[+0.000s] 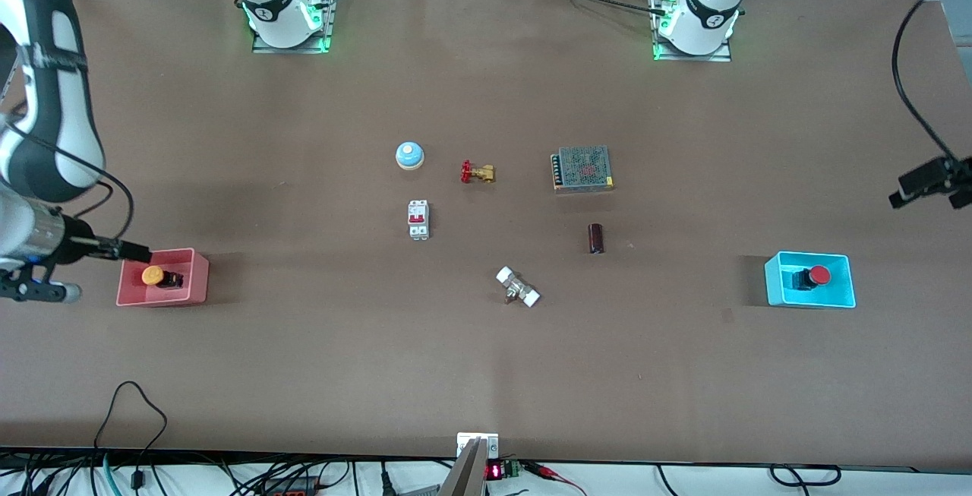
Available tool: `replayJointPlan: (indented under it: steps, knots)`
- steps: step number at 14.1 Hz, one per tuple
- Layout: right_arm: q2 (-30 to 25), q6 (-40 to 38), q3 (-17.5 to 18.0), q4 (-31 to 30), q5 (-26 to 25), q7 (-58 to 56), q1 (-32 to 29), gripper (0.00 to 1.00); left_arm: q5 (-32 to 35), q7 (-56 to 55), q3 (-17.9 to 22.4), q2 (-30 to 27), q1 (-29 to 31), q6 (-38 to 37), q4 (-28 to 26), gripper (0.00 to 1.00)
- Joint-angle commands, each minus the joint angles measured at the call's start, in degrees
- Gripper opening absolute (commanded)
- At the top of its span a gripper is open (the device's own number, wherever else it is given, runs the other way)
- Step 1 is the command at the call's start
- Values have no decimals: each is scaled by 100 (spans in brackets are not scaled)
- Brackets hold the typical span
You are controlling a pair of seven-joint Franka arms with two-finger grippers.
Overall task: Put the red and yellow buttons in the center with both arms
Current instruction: 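Lower the right gripper onto the yellow button while the left gripper reaches the red button, then close both grippers on the buttons and lift them from the trays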
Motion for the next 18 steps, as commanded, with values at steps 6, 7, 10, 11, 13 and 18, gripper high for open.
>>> replayJointPlan:
  steps: [6,7,10,11,13,18]
  knots:
    - [843,435,22,205,-350,-84,-82,100,818,150,-34,1621,-21,545,398,100]
    - [887,435,22,205,-359,-197,-91,100,827,150,-34,1788,-21,712,397,100]
    - [1001,444,22,205,-359,-339,-178,100,827,36,-43,2210,-91,854,389,100]
    - [1063,453,22,214,-368,-339,-196,100,827,-25,-43,2359,-135,1011,371,100]
    - [1133,663,22,205,-569,-339,-196,100,880,-52,-34,2597,-127,1223,354,100]
    - [1309,804,22,214,-685,-313,-231,100,906,-61,-25,2905,-118,1522,353,100]
